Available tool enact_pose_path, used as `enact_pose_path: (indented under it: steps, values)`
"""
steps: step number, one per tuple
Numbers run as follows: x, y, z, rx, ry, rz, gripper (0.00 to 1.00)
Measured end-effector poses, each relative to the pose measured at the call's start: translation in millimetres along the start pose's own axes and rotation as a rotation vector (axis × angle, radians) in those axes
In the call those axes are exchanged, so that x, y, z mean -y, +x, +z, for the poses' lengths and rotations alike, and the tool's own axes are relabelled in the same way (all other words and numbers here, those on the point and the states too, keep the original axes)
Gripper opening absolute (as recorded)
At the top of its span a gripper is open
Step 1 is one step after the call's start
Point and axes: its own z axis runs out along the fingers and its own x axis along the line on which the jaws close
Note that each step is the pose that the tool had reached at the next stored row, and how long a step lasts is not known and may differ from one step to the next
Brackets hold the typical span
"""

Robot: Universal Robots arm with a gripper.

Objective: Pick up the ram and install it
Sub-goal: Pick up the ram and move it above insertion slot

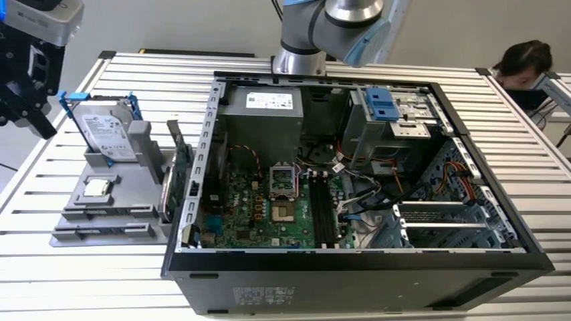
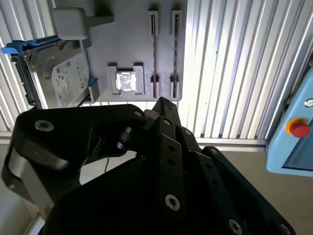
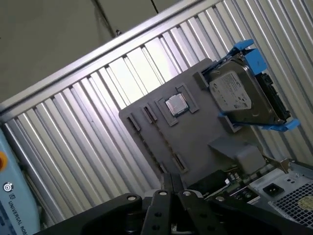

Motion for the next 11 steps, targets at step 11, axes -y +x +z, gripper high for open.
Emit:
enact_pose_path:
  steps: [11]
  values:
    - [0.0, 0.0, 0.0, -0.0037, -0.0061, -0.161, 0.0]
